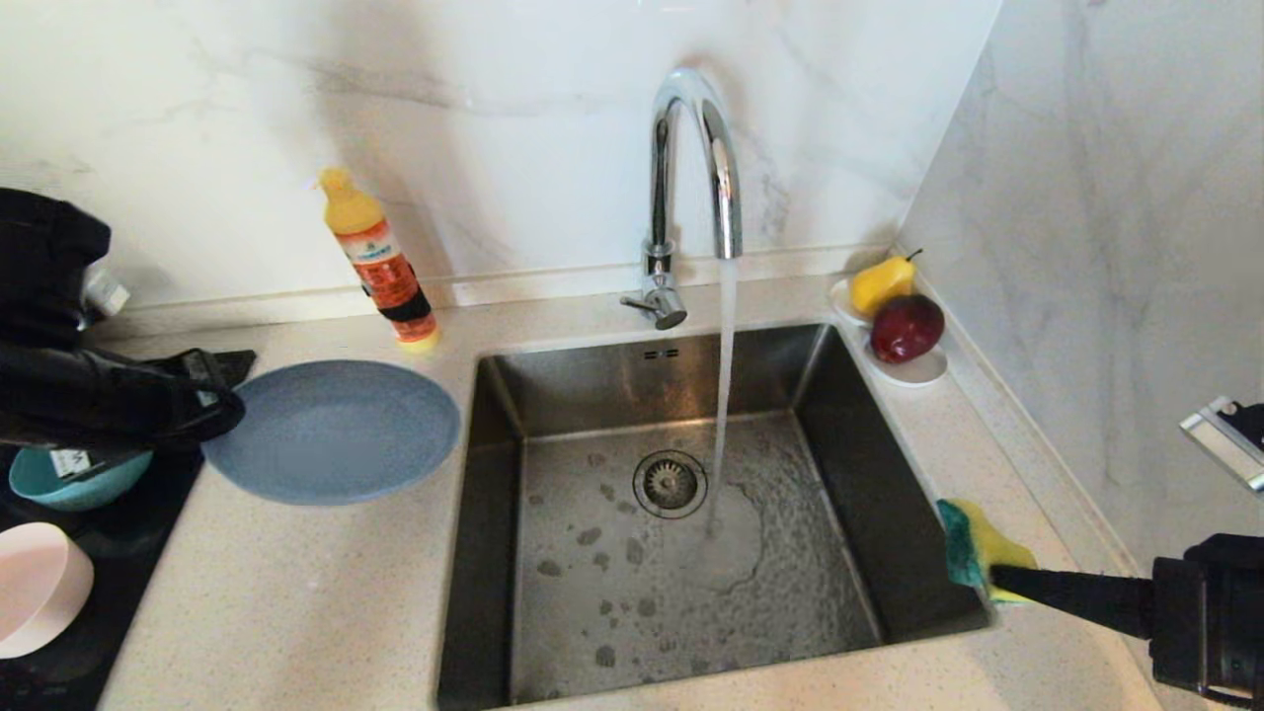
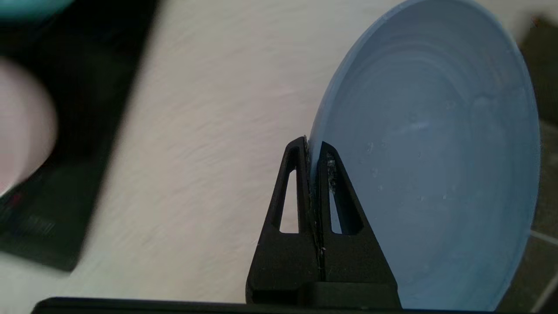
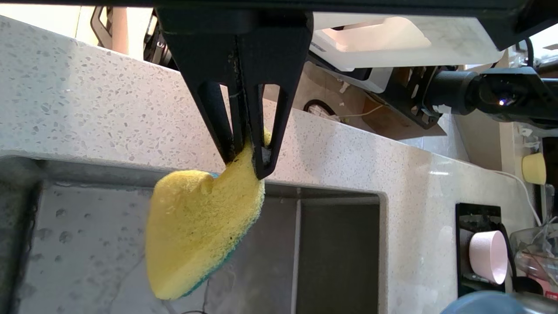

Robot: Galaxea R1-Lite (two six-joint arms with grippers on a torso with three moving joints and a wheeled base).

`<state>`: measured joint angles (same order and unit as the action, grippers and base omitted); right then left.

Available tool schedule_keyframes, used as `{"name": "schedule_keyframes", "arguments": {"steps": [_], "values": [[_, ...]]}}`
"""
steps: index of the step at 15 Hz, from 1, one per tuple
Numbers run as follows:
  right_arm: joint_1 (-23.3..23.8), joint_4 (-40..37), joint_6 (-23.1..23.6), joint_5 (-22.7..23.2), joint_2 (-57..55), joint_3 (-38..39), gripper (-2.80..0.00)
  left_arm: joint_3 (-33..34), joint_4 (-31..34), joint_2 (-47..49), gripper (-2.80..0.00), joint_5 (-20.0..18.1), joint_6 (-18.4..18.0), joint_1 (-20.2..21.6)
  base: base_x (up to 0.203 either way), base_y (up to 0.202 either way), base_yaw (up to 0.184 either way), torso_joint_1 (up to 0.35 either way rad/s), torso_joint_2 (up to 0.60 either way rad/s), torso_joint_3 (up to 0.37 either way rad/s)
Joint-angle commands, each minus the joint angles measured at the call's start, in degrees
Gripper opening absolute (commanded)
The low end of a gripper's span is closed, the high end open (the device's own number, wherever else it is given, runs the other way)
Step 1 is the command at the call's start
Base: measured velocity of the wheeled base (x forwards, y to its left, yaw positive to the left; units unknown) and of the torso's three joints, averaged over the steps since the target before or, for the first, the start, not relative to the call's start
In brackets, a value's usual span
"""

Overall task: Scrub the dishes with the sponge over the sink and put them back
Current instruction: Place the plate on the table

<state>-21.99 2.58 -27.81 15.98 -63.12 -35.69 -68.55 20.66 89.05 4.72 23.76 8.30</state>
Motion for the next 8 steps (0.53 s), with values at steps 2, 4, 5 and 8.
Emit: {"name": "schedule_keyframes", "arguments": {"steps": [2, 4, 5, 8], "values": [[0.0, 0.1, -0.1, 0.1, -1.3, 0.0, -2.80, 3.1, 0.2, 1.5, -2.80, -5.5, 1.0, 8.4, 0.000, 0.000, 0.000, 0.000, 0.00, 0.000], [0.0, 0.1, -0.1, 0.1, -2.0, -0.1, -2.80, 4.0, -1.2, 3.9, -2.80, -8.2, 1.1, 11.7, 0.000, 0.000, 0.000, 0.000, 0.00, 0.000], [0.0, 0.2, -0.1, 0.1, -2.5, -0.2, -2.80, 4.1, -2.9, 4.7, -2.80, -10.2, 1.1, 13.1, 0.000, 0.000, 0.000, 0.000, 0.00, 0.000], [0.0, 0.2, -0.1, 1.3, -3.5, -0.2, -2.80, 4.9, -7.4, 6.4, -2.80, -14.5, 0.2, 15.5, 0.000, 0.000, 0.000, 0.000, 0.00, 0.000]]}}
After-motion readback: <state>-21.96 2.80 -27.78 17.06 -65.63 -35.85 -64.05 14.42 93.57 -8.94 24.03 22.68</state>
